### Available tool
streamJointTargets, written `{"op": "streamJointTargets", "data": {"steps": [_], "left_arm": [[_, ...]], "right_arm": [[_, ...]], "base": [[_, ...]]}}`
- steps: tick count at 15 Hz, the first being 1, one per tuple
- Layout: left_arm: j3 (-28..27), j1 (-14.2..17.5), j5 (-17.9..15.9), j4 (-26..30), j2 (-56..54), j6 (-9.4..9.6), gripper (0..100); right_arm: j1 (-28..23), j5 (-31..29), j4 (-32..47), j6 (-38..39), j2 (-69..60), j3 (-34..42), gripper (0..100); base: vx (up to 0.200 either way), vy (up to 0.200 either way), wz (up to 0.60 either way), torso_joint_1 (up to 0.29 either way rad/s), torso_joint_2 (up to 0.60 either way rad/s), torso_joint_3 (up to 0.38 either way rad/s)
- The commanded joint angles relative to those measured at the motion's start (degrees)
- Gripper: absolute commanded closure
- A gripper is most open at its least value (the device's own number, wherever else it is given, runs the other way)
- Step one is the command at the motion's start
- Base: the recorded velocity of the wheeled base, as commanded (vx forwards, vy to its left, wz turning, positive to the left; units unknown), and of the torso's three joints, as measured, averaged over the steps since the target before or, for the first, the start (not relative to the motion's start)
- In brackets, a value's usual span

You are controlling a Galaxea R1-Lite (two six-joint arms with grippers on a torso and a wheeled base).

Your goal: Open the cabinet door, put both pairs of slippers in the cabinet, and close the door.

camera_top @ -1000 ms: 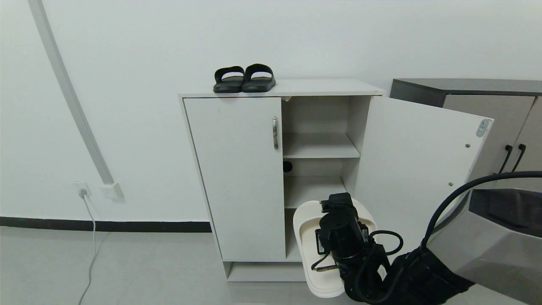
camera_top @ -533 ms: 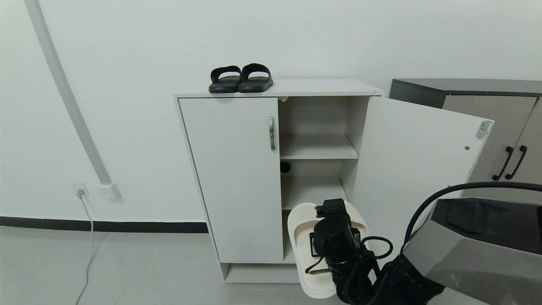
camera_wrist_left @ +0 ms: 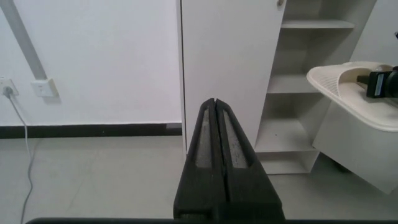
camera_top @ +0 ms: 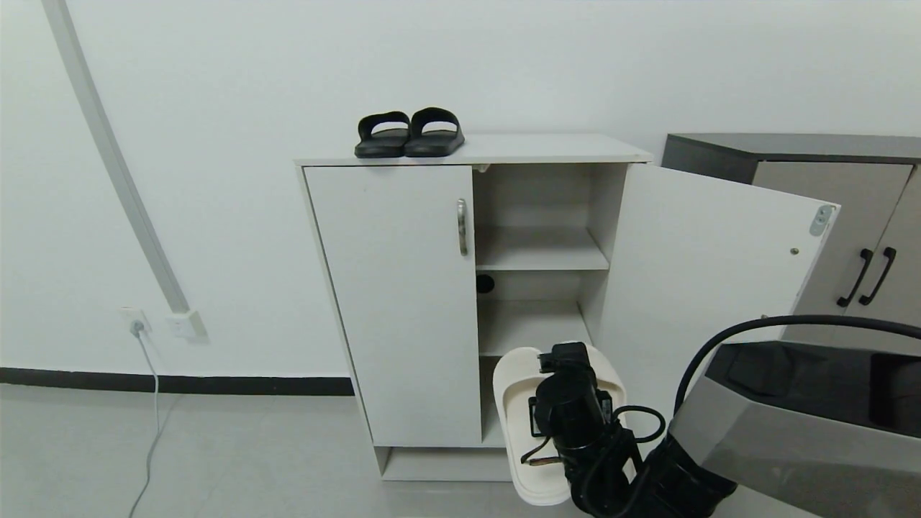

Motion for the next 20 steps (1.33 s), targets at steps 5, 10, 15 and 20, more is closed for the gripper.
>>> {"op": "streamJointTargets", "data": {"steps": [5,10,15,20], "left_arm": [[0.0,0.0,0.0,0.0,0.1,-0.03,100],[0.0,0.0,0.0,0.0,0.1,-0.03,100],[0.0,0.0,0.0,0.0,0.1,0.05,100],[0.0,0.0,0.0,0.0,0.1,-0.03,100]], "right_arm": [[0.2,0.8,-0.2,0.2,1.7,0.0,100],[0.2,0.8,-0.3,0.3,2.0,-0.1,100],[0.1,0.7,-1.0,0.3,3.3,-0.5,100],[-1.5,0.3,-9.1,-1.1,8.4,-1.8,100]], "base": [[0.000,0.000,0.00,0.002,0.00,-0.139],[0.000,0.000,0.00,0.001,0.00,-0.197],[0.000,0.000,0.00,0.005,0.00,-0.196],[0.000,0.000,0.00,0.004,0.00,-0.159]]}}
